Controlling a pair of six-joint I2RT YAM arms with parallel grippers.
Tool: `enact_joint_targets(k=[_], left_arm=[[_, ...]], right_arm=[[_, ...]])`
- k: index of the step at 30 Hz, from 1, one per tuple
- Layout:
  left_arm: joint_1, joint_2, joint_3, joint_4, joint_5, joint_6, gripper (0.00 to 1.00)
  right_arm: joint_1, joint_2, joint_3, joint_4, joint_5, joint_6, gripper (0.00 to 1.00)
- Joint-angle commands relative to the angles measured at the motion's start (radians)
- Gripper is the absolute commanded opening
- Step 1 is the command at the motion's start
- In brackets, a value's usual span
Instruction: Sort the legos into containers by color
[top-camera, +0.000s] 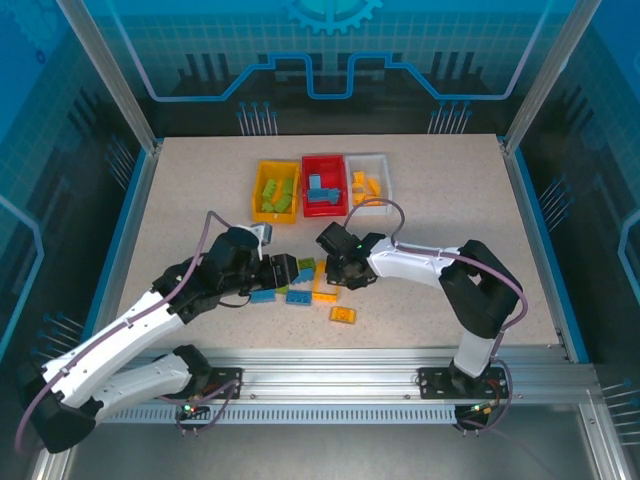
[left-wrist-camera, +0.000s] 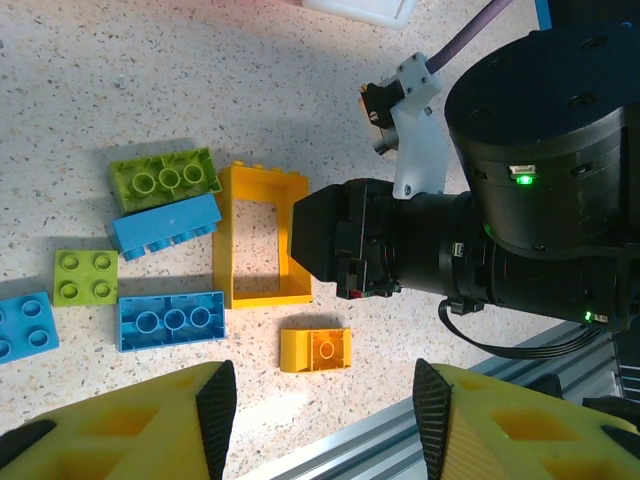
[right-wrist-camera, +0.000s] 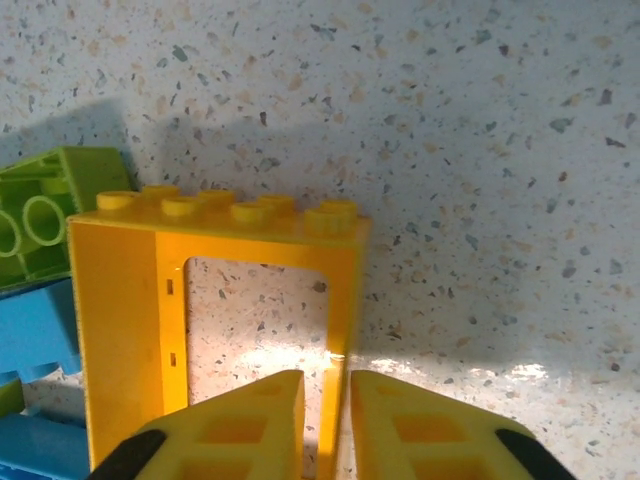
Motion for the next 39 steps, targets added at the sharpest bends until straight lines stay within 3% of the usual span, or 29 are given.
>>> enact_joint_targets(k=[1,16,24,32,39], left_arm=[[-0.007,0.001,0.005,0.026,0.001,-0.01,0.53],[-0.009,0.007,0.019,0.027,-0.01,0.0,0.53],[-0.009,0.032,0.024,0.074,0.003,-0.011,0.53],[-0.009,0.193,0.153,0.2,0.026,0.01,0.56],[-0.002,0.441,0.394,0.232,0.001,0.078,0.6]], right_arm=[[-0.014,0.026,0.052,-0.05,0.039,0.01,0.16],[-0.022,0.048,0.12,-0.14,0.101,-0.01,0.02],[-0.049,-0.072,0.15,-0.213,0.2,-0.074,0.0],[-0.261,-0.137,0.277,-0.247,0.26,-0.327,0.0],[-0.426,0.078,0.564,-0.248,0.207,-0.515,0.0]])
